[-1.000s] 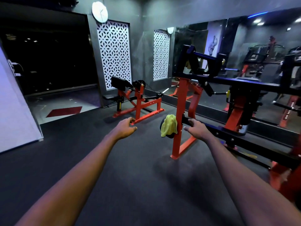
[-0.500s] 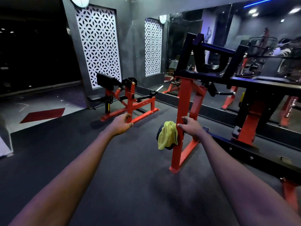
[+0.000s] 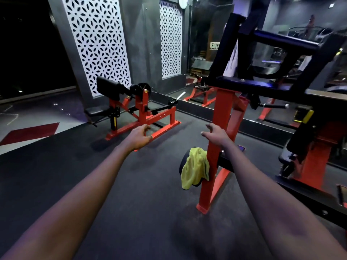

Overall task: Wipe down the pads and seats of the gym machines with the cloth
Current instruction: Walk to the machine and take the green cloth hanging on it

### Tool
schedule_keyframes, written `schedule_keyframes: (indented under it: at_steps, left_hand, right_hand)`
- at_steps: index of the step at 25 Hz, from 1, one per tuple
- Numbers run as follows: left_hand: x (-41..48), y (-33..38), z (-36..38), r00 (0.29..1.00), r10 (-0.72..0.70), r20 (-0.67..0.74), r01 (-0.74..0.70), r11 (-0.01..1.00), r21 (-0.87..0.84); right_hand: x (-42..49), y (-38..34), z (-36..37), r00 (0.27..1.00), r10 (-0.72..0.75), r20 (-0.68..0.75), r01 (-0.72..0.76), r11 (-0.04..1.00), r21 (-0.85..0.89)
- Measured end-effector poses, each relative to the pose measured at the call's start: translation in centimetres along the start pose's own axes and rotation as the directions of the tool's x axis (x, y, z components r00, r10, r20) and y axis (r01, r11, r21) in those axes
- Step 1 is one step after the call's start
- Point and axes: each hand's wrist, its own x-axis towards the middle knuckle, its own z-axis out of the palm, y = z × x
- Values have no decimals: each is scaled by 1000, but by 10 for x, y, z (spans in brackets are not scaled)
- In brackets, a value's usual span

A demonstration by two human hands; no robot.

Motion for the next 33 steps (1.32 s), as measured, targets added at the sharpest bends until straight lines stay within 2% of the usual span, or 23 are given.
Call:
schedule_keyframes:
  at_steps: [6,15,23,28,33]
  left_hand:
    - [142,-19,59,995,-4,100,7,1000,-30]
    - [308,-68,160,959,73,275,-36,990,-137]
    - [390,-113,250,884,81,461,-4,986,-165]
    - [406,-123,307,838,57,543,57,980,-191]
    - [417,-128,346,808,63,586,89,970,-227]
  right_hand:
    - [136,41,38,992,109,61,-109,994,-3]
    - [259,100,114,928,360,93,-360,933,-18]
    - [290,171,191,810,585,30,-584,811,-37]
    - [303,222,231,672,733,103,-735,678,-27]
    - [316,280,266,571,815,100,-820,572,21]
